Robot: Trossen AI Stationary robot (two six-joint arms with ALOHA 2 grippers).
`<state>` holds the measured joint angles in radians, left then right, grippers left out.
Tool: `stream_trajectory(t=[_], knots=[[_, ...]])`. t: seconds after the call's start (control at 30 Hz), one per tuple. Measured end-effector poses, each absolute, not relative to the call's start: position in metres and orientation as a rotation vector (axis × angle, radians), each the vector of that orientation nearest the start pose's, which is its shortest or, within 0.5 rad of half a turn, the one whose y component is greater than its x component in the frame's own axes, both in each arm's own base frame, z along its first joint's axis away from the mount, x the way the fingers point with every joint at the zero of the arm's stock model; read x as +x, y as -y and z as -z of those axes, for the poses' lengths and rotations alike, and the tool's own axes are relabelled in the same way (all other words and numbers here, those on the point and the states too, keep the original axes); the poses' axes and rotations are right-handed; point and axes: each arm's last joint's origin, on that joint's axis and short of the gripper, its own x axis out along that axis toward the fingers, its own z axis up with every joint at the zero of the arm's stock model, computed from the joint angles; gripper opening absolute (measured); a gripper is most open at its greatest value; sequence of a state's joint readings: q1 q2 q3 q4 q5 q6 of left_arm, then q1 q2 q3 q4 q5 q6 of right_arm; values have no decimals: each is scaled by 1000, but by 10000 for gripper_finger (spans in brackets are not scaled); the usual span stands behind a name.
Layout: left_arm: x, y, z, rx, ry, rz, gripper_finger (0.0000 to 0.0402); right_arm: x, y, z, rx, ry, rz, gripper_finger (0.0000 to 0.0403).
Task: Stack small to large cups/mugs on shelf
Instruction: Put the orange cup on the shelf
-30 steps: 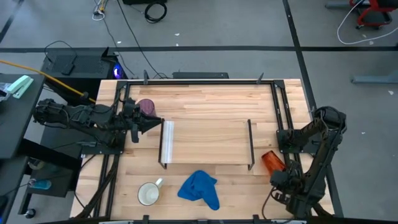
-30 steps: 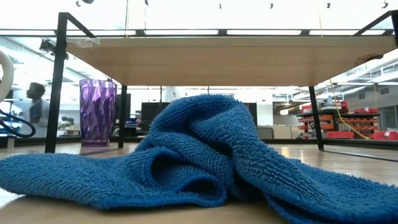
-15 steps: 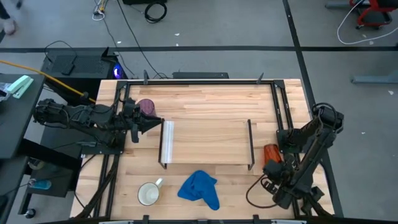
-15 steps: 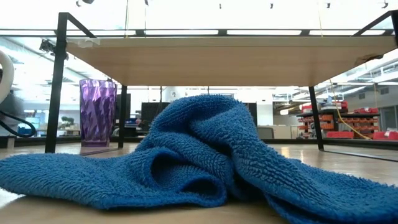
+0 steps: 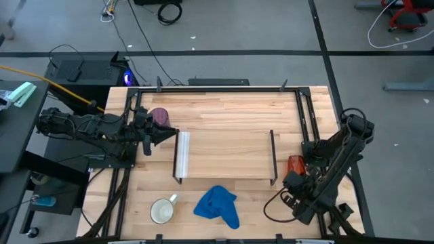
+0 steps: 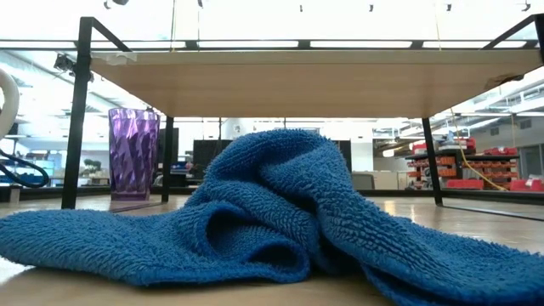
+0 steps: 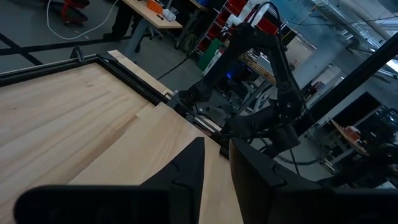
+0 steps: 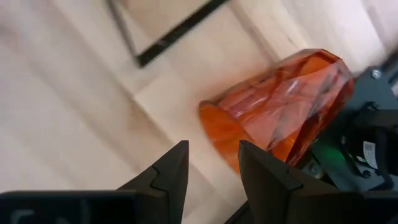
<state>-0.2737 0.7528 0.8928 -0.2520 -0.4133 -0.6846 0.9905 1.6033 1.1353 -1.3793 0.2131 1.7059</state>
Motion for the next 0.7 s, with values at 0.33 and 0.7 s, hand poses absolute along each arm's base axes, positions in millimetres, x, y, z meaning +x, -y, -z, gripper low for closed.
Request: stream_trajectory(t=[0.33, 0.7], knots=[[153, 31, -367, -651, -52, -170, 80, 134, -198, -244, 275, -1351, 689, 144], [153, 31, -367, -656, -52, -170, 85, 131, -213, -228, 254, -1273, 507, 120]])
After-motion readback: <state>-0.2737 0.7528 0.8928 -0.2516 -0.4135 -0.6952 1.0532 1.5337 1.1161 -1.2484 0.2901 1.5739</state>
